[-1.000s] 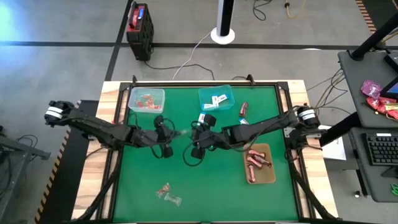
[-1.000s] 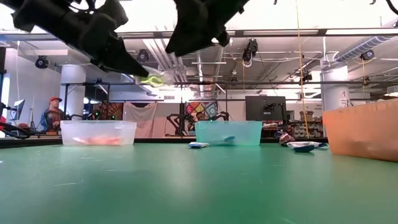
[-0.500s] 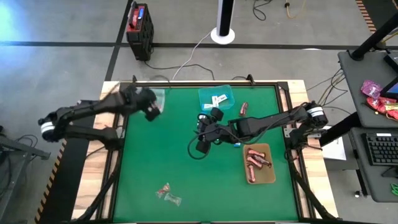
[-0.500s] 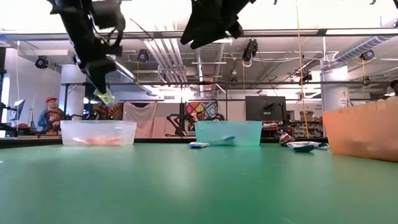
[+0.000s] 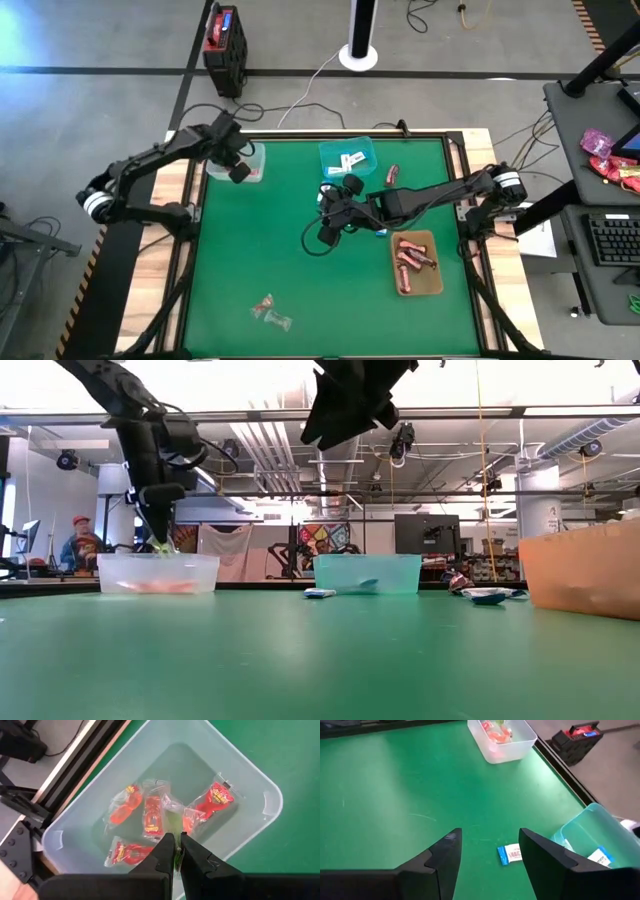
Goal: Sort candy by brand, put in halloween buckets
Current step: Put the green gummy into the white bin, then put the white chocolate into the light blue bin
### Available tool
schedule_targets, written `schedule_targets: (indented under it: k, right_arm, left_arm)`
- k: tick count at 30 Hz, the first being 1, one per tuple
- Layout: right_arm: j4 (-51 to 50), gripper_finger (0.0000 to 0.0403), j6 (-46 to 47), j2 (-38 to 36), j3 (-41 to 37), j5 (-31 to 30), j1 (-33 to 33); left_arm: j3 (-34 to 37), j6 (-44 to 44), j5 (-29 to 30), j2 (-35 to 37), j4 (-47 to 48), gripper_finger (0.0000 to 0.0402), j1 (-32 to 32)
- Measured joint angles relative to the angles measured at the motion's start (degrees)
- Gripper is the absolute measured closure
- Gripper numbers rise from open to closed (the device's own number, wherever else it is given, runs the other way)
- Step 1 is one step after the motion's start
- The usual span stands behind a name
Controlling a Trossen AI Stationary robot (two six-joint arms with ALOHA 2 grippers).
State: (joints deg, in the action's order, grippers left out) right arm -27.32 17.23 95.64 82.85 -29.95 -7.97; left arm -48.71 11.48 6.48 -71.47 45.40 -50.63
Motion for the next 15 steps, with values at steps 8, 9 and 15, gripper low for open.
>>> schedule_targets:
  k: [8, 9, 15]
  right_arm:
    - [-10.09, 0.0194, 12.23, 0.0, 0.32, 2.99, 3.13]
    - [-11.37, 0.0192, 14.06, -0.01, 0.35, 4.07, 3.8]
    - [-22.24, 0.0186, 21.86, 0.04, 0.39, 12.14, 7.97]
  left_arm:
    - [0.02, -1.84, 0.19, -2.89, -0.98, 0.0339, 0.0]
    - [0.02, -1.89, 0.22, -2.94, -0.94, 0.0329, 0.01]
    - [0.04, -4.85, 0.32, -1.17, -0.95, 0.029, 0.95]
